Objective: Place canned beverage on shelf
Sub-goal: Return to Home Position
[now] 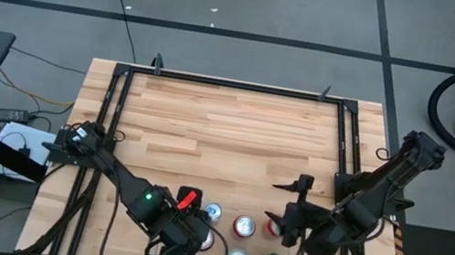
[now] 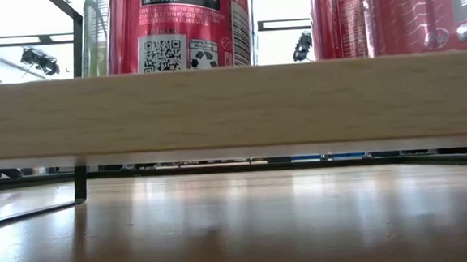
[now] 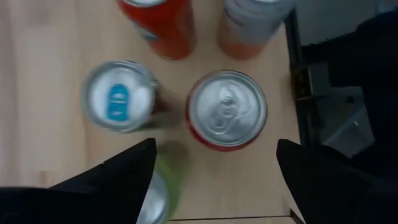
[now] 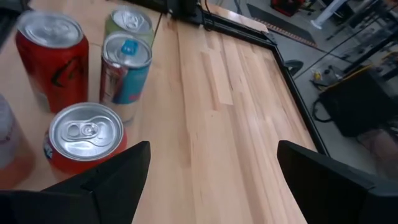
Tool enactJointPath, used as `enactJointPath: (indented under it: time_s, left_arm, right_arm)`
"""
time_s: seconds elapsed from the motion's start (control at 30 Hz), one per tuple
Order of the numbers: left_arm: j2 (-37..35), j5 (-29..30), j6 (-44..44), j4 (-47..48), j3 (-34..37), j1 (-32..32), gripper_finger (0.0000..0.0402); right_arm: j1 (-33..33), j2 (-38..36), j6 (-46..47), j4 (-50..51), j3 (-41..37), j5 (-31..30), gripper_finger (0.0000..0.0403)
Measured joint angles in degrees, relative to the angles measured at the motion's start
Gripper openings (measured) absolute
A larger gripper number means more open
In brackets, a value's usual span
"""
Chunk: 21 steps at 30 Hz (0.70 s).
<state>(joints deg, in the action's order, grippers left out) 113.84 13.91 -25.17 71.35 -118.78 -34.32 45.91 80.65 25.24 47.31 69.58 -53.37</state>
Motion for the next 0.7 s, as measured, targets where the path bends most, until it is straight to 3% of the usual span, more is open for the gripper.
enactJointPath:
  time_s: [0.2,0.5,0.7]
  left_arm:
    - [-0.4,3.8,1.3,2.0,-1.0,0.4,0.0330]
    - [-4.1,6.3,7.8,1.7,-0.9,3.0,0.0278]
    - [-8.3,12.8,14.8,1.7,-0.8,5.6,0.0246]
  right_arm:
    - [0.0,-6.7,-2.3,-1.5,-3.3,0.9,0.0361]
    - [-2.2,-21.9,-10.0,-20.2,-16.9,6.0,0.0361]
    - [-3.6,-29.2,-13.7,-27.7,-23.5,8.2,0.0361]
